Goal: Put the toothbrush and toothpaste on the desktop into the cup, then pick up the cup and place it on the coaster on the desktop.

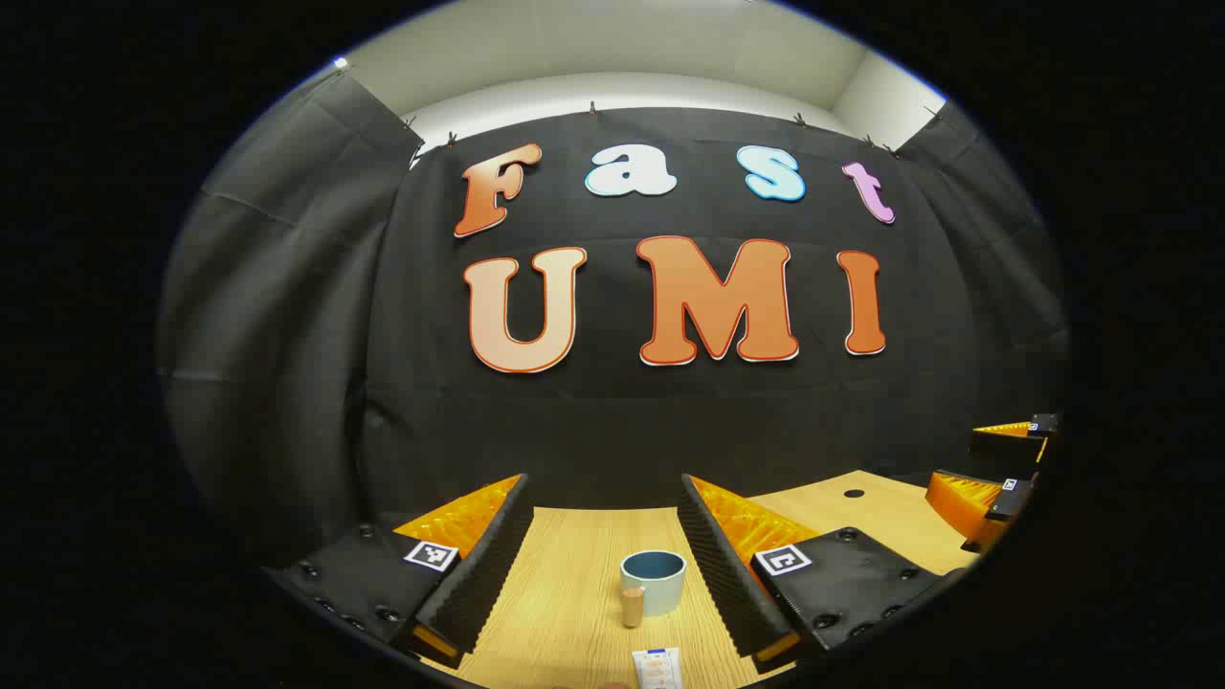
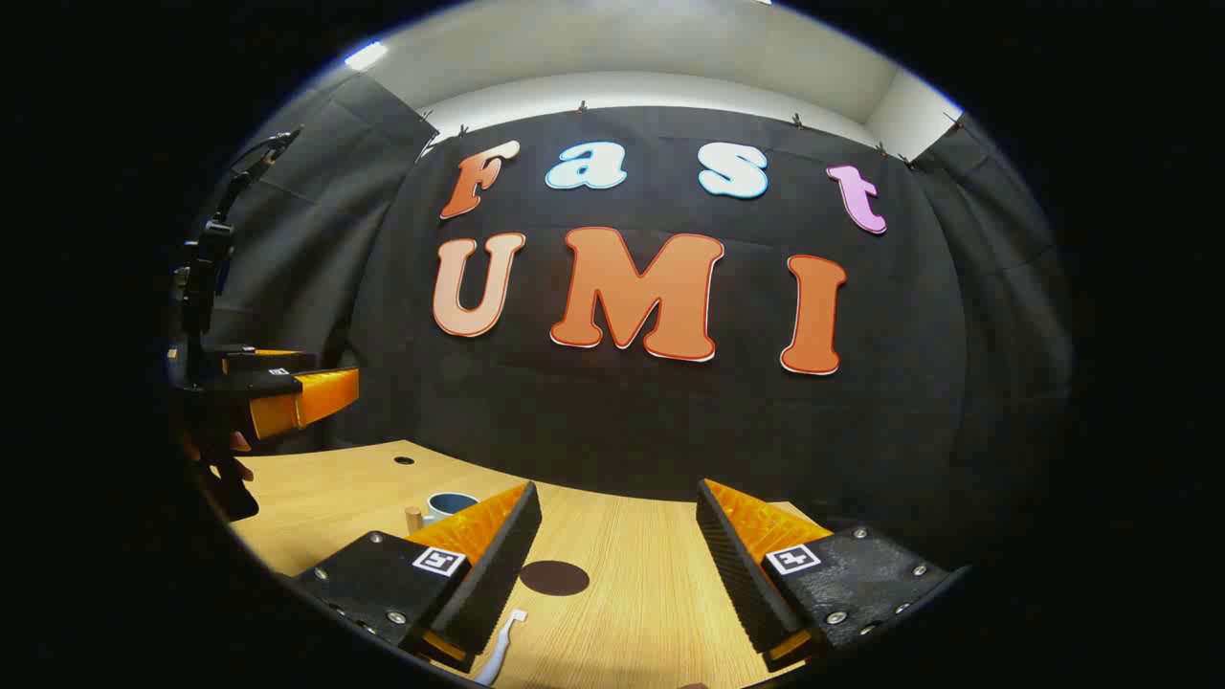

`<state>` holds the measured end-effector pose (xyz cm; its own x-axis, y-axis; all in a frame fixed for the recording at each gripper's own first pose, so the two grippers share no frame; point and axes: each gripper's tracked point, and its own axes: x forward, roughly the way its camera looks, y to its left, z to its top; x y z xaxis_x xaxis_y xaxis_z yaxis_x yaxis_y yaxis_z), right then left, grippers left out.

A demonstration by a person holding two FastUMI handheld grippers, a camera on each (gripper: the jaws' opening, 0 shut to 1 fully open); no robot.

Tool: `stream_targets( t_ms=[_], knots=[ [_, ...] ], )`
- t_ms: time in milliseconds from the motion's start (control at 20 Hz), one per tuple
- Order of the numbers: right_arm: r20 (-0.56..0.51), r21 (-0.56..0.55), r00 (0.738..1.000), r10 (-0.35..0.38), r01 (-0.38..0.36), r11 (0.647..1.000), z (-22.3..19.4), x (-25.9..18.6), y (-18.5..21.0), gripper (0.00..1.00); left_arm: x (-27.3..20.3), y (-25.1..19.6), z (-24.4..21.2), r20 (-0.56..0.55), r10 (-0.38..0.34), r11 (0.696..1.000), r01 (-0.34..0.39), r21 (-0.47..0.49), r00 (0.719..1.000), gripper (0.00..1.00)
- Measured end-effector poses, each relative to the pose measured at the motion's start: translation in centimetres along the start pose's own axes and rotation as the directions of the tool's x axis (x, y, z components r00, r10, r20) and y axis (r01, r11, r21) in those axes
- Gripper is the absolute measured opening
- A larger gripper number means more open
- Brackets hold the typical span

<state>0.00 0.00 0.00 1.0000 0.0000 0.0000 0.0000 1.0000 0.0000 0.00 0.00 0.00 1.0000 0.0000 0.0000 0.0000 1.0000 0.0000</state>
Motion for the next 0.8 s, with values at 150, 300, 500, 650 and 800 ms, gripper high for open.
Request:
stream_targets(
  t_ms=[150, 300, 500, 650, 800],
  knots=[
    [0.0, 0.037, 1.0, 0.019, -0.019, 0.999, 0.1, -0.3, 0.4, 0.98, -0.3, 0.0, -0.1, 0.012, -0.004, 1.0, 0.004, -0.014, 1.0, 0.92],
    [0.003, 0.023, 1.0, 0.016, -0.016, 1.0, 0.1, -0.5, 0.1, 0.98, -0.1, 0.2, -0.7, -0.011, -0.001, 0.999, 0.001, -0.048, 1.0, 0.92],
    [0.008, -0.01, 1.0, 0.007, -0.007, 1.0, -0.2, -0.5, 0.3, 0.98, 0.1, 0.1, -0.9, -0.019, -0.015, 0.999, 0.014, -0.043, 1.0, 0.92],
    [0.006, 0.002, 1.0, 0.016, -0.016, 1.0, -0.2, -0.5, 0.4, 0.98, 0.0, -0.1, -0.2, 0.015, -0.022, 0.998, 0.023, -0.054, 1.0, 0.97],
    [-0.003, -0.013, 1.0, 0.0, 0.0, 1.0, -0.6, -0.3, -0.2, 0.98, 0.1, -0.3, 0.0, 0.034, -0.04, 0.998, 0.041, -0.049, 0.999, 0.92]
  ],
)
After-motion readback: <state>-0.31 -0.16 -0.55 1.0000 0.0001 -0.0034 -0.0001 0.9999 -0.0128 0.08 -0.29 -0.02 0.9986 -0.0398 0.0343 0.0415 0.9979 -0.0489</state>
